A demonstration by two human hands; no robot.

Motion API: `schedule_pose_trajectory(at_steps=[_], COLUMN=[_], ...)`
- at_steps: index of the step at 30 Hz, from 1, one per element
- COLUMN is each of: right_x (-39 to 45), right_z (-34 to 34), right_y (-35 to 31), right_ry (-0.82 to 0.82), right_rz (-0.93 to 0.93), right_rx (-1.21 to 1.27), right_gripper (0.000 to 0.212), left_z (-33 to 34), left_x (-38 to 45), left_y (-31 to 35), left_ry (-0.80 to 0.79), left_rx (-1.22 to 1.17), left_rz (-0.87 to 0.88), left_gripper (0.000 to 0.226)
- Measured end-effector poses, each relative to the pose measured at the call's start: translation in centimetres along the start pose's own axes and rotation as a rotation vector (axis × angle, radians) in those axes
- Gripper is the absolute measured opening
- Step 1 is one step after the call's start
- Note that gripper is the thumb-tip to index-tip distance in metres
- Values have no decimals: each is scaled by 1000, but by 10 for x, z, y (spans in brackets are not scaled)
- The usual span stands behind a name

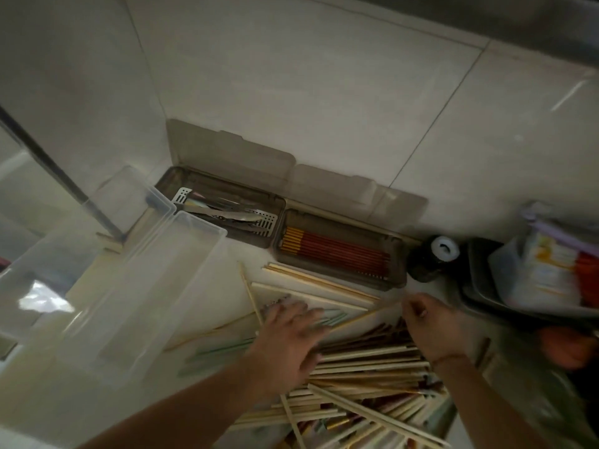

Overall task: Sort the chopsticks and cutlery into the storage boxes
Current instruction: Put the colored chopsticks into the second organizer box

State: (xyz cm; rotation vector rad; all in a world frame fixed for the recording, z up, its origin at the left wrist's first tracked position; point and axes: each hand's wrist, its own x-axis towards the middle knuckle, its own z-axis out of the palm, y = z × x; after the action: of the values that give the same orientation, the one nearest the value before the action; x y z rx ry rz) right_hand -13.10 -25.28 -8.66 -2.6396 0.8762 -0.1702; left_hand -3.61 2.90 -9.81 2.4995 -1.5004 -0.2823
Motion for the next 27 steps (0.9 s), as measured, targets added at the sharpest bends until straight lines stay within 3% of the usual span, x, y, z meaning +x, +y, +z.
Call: schedule_pose_trajectory(at_steps=[3, 6, 12, 19, 27], right_x=[5, 12, 21, 21, 29], right_z=[11, 10, 9, -7, -13], right_y=[13, 12, 12, 2, 42], right_ry=[-120, -146, -175, -290, -442], right_rz=[212, 306, 515, 555, 518], right_rx=[-182, -307, -193, -112, -85], right_gripper=[20, 41, 45, 53, 59], left_z=[12, 7, 5, 3, 12], left_x=[-3, -2, -8, -9, -20], left_y=[20, 34, 34, 37, 29], left_ry=[-136, -241, -261, -274, -235], left_rx=[-24, -49, 45, 96, 112], left_rz=[94, 54, 95, 64, 103], left_gripper=[46, 55, 48, 62, 51])
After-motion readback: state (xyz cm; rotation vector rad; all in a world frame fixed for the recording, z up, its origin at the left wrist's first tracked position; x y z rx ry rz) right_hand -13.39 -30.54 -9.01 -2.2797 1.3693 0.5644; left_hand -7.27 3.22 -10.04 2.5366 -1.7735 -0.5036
